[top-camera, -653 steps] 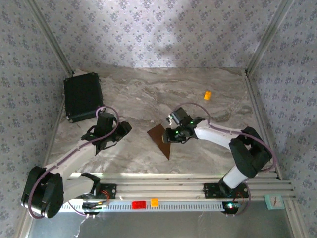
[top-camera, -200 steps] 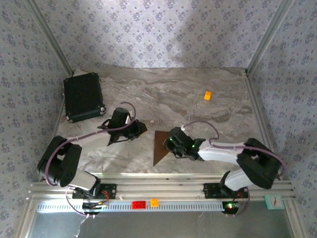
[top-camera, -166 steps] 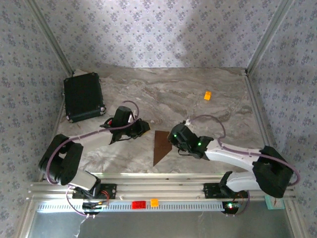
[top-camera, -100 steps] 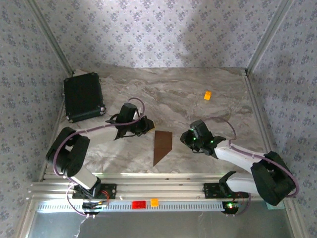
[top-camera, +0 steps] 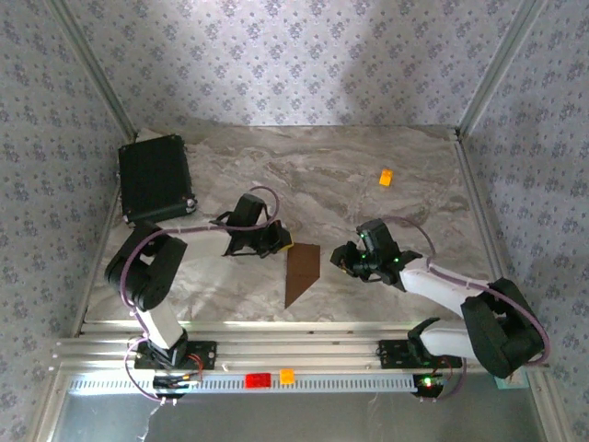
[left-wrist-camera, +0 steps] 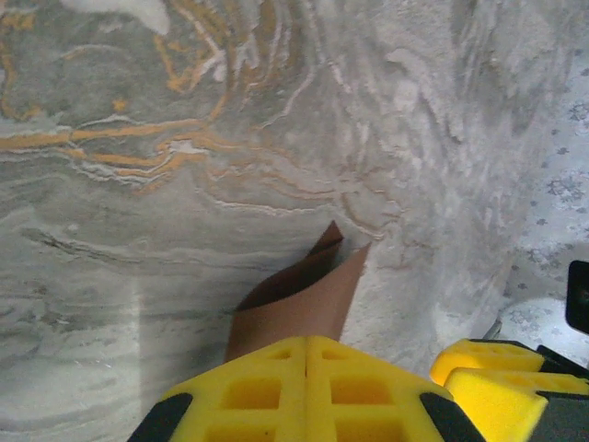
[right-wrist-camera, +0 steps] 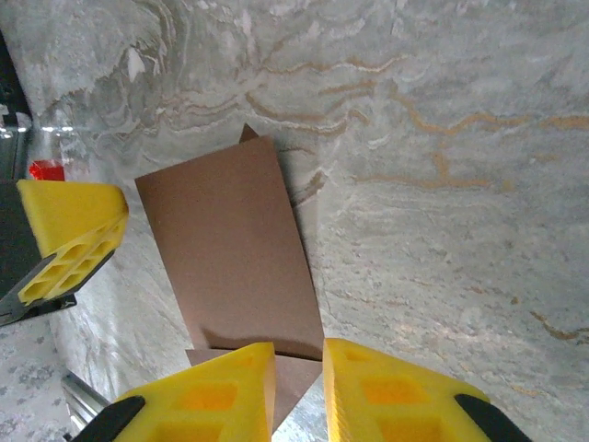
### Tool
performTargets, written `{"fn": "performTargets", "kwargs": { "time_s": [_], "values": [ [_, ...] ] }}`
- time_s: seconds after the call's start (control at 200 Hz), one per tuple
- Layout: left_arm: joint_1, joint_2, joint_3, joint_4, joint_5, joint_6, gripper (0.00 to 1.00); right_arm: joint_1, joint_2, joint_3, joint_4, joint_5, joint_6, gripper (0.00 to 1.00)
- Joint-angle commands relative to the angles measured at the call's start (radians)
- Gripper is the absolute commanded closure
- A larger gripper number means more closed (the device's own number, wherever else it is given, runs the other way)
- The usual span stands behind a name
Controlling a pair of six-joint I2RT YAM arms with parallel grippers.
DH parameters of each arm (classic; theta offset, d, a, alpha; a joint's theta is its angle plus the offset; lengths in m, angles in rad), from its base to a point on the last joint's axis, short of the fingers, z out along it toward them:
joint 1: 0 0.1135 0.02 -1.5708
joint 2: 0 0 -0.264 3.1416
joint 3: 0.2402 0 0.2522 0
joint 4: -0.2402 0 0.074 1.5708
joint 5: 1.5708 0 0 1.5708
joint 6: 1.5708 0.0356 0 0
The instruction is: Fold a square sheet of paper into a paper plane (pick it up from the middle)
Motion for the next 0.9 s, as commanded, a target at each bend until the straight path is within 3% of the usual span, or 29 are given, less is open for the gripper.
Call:
{"fn": "performTargets", "kwargs": {
  "time_s": [0.0, 0.565, 0.894],
  "values": [
    [-0.011, 0.012, 0.019, 0.033, 0.019, 0.004, 0.94, -0.007, 0.024, 0.027, -0.012, -0.031, -0.014, 0.77],
    [-0.026, 0.048, -0.023, 0.121, 0.020, -0.017, 0.96, 0.003, 0.079, 0.053, -0.002, -0.078, -0.006, 0.73],
    [-0.026, 0.098, -0.071, 0.126, 0.000, -0.007, 1.00, -0.023, 0.121, 0.085, -0.059, -0.153, -0.061, 0.58]
  ]
}}
